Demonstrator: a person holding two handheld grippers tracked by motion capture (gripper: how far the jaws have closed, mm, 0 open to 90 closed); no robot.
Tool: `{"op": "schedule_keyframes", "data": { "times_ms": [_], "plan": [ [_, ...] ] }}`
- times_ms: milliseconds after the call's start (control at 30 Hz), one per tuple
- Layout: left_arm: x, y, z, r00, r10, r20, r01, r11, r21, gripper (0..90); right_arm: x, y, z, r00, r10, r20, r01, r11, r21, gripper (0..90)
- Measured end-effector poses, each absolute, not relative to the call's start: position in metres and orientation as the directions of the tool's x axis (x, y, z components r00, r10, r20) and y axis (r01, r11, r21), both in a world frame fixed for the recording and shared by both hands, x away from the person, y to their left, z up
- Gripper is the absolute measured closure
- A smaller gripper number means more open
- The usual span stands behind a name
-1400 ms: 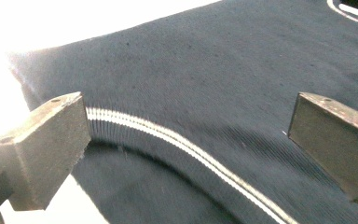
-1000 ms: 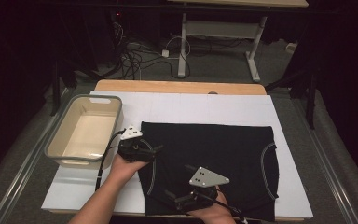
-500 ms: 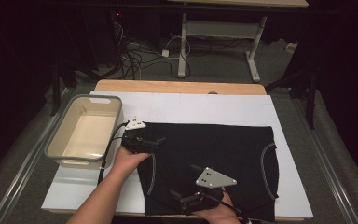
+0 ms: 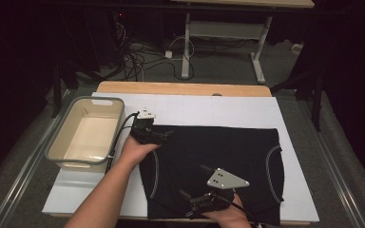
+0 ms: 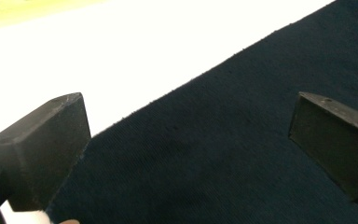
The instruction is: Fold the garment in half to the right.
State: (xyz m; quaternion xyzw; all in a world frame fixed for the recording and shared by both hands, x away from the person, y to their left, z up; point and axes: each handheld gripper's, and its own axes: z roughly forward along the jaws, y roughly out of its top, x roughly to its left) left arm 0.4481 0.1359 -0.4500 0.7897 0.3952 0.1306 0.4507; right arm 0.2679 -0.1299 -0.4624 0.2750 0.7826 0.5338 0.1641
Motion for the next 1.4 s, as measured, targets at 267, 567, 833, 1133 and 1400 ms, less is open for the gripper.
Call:
{"op": "schedule_keyframes", "data": {
  "times_ms": [267,567,833,1133,1400],
  "plan": [
    [0.471,0.141,-0.456,0.603,0.779,-0.172,0.565,-0.265,0.782,0.0,0.269,-0.127,-0.464,-0.800,0.598,0.044,0.261,0.281,0.924,0.3],
    [0.489,0.153,-0.480,0.513,0.845,-0.150,0.670,-0.286,0.685,0.0,0.269,-0.124,-0.466,-0.803,0.594,0.051,0.269,0.283,0.921,0.3],
    [0.488,0.158,-0.487,0.457,0.883,-0.104,0.699,-0.285,0.656,6.1,0.267,-0.123,-0.467,-0.809,0.586,0.050,0.266,0.287,0.920,0.3],
    [0.467,0.162,-0.488,0.415,0.902,-0.118,0.681,-0.222,0.698,41.2,0.261,-0.113,-0.469,-0.825,0.564,0.043,0.261,0.312,0.914,0.6],
    [0.462,0.164,-0.490,0.466,0.874,-0.137,0.651,-0.234,0.722,68.8,0.251,-0.094,-0.473,-0.846,0.531,0.046,0.268,0.351,0.897,10.8]
  ]
}}
